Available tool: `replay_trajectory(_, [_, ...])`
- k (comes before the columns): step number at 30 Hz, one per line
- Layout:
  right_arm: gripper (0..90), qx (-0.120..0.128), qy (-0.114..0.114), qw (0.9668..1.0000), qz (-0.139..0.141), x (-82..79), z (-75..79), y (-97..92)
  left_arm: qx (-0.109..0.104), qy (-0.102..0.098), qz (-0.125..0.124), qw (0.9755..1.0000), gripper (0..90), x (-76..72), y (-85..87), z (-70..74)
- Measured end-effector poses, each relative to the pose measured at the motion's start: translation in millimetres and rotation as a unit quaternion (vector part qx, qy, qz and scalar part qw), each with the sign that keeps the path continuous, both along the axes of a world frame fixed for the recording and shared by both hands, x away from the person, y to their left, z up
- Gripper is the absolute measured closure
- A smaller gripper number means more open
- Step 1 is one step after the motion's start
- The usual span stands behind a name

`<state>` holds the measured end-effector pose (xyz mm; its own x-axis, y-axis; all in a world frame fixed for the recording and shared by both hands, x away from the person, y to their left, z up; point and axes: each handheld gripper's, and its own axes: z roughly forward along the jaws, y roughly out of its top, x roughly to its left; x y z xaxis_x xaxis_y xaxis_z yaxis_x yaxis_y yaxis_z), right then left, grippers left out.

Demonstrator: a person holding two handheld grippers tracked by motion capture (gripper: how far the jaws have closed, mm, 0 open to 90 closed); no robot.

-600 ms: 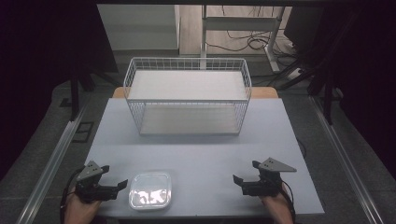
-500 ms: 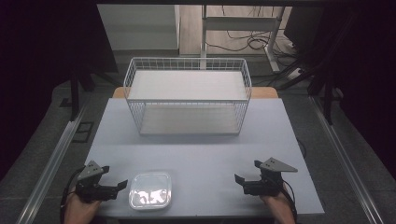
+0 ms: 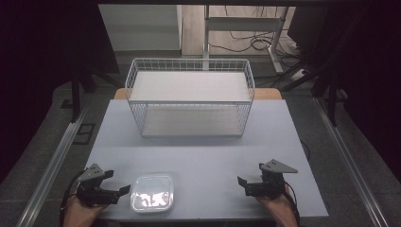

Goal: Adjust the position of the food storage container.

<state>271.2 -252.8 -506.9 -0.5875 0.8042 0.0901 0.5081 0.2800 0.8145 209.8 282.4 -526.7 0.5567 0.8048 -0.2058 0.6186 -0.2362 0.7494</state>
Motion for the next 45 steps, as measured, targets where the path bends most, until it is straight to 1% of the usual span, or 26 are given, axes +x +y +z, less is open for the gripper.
replay_trajectory(2, [0.0,0.003,0.003,1.0,0.002,-0.2,0.6,-0.1,-0.004,0.005,-0.012,0.9999,10.6,-0.9,-0.8,0.8])
replay_trajectory(6, [0.0,0.003,0.005,1.0,0.007,-0.6,2.2,0.5,-0.002,0.011,-0.027,0.9996,17.2,-3.4,-3.2,3.1])
replay_trajectory(8, [0.0,0.004,0.012,0.9999,0.01,0.0,2.1,1.1,-0.004,0.014,-0.036,0.9992,21.4,-5.3,-3.1,4.4])
replay_trajectory(11, [0.0,0.0,0.018,0.9997,0.016,0.1,1.2,3.7,-0.007,0.02,-0.05,0.9985,26.4,-8.9,-2.4,5.1])
replay_trajectory(13, [0.0,-0.005,0.02,0.9995,0.022,-1.0,1.4,6.6,-0.005,0.025,-0.059,0.9979,30.1,-11.2,-2.7,5.1])
replay_trajectory(14, [0.0,-0.007,0.02,0.9995,0.025,-1.7,1.8,8.0,-0.007,0.03,-0.065,0.9974,31.9,-12.3,-3.4,5.0])
replay_trajectory(15, [0.0,-0.011,0.018,0.9994,0.028,-2.6,2.7,9.7,-0.004,0.033,-0.069,0.997,36.0,-13.3,-4.0,5.3])
replay_trajectory(16, [0.0,-0.013,0.014,0.9994,0.029,-3.6,3.5,11.2,-0.001,0.034,-0.073,0.9968,37.7,-14.2,-4.8,5.6])
replay_trajectory(19, [1.4,-0.018,0.008,0.9993,0.03,-6.2,6.1,15.1,-0.004,0.043,-0.084,0.9955,46.0,-15.9,-6.6,6.1])
replay_trajectory(21, [4.6,-0.013,0.008,0.9994,0.032,-8.2,7.8,16.8,-0.01,0.058,-0.097,0.9935,52.6,-15.7,-8.1,5.1])
replay_trajectory(23, [7.3,-0.007,0.008,0.9994,0.034,-9.4,9.4,17.7,-0.011,0.064,-0.106,0.9923,57.8,-15.9,-10.3,4.5])
replay_trajectory(25, [12.3,0.002,0.008,0.9992,0.04,-10.6,11.5,17.9,-0.013,0.064,-0.113,0.9914,64.3,-16.4,-12.7,5.0])
replay_trajectory(27, [19.6,0.007,0.009,0.9989,0.045,-11.7,13.1,17.9,-0.02,0.065,-0.121,0.9904,71.9,-16.2,-15.6,5.7])
replay_trajectory(29, [25.7,0.007,0.011,0.9987,0.05,-12.7,13.7,19.1,-0.023,0.069,-0.126,0.9894,77.9,-15.0,-20.1,5.7])
replay_trajectory(30, [30.0,0.006,0.015,0.9983,0.055,-13.5,14.0,20.4,-0.024,0.07,-0.127,0.9891,80.8,-14.6,-21.7,5.7])
replay_trajectory(31, [32.0,0.006,0.019,0.9979,0.062,-14.2,14.1,21.4,-0.027,0.072,-0.13,0.9886,82.5,-13.8,-24.0,5.5])
replay_trajectory(33, [36.7,-0.002,0.026,0.9969,0.074,-16.2,14.3,25.2,-0.031,0.076,-0.136,0.9873,84.8,-12.1,-29.2,4.9])
replay_trajectory(35, [40.3,0.001,0.041,0.995,0.092,-18.4,15.0,30.3,-0.035,0.079,-0.141,0.9861,86.3,-10.5,-35.4,4.7])
replay_trajectory(36, [40.8,-0.001,0.045,0.9942,0.098,-19.1,15.4,32.0,-0.037,0.081,-0.144,0.9855,86.8,-9.5,-39.7,4.5])
replay_trajectory(38, [43.2,-0.004,0.051,0.9927,0.11,-21.0,15.2,37.6,-0.035,0.082,-0.148,0.985,87.7,-7.8,-46.3,4.4])
replay_trajectory(40, [48.3,-0.005,0.061,0.9908,0.121,-22.7,14.6,42.8,-0.037,0.085,-0.149,0.9846,88.5,-5.0,-54.8,3.7])
replay_trajectory(41, [51.7,-0.01,0.066,0.9892,0.131,-23.8,14.3,45.7,-0.037,0.086,-0.149,0.9844,88.7,-4.0,-57.5,3.6])
replay_trajectory(42, [53.9,-0.012,0.068,0.9883,0.136,-24.4,14.0,47.6,-0.037,0.086,-0.149,0.9844,88.7,-4.0,-57.5,3.6])
replay_trajectory(43, [58.5,-0.015,0.072,0.9869,0.143,-25.3,13.3,50.7,-0.032,0.087,-0.149,0.9846,89.1,-1.5,-64.6,3.4])
replay_trajectory(44, [61.5,-0.018,0.077,0.9859,0.148,-25.7,12.9,53.0,-0.034,0.088,-0.15,0.9842,89.4,-0.5,-67.3,3.0])
replay_trajectory(45, [61.5,-0.018,0.077,0.9859,0.148,-25.7,12.9,53.0,-0.034,0.088,-0.15,0.9842,89.6,-0.5,-67.3,3.0])
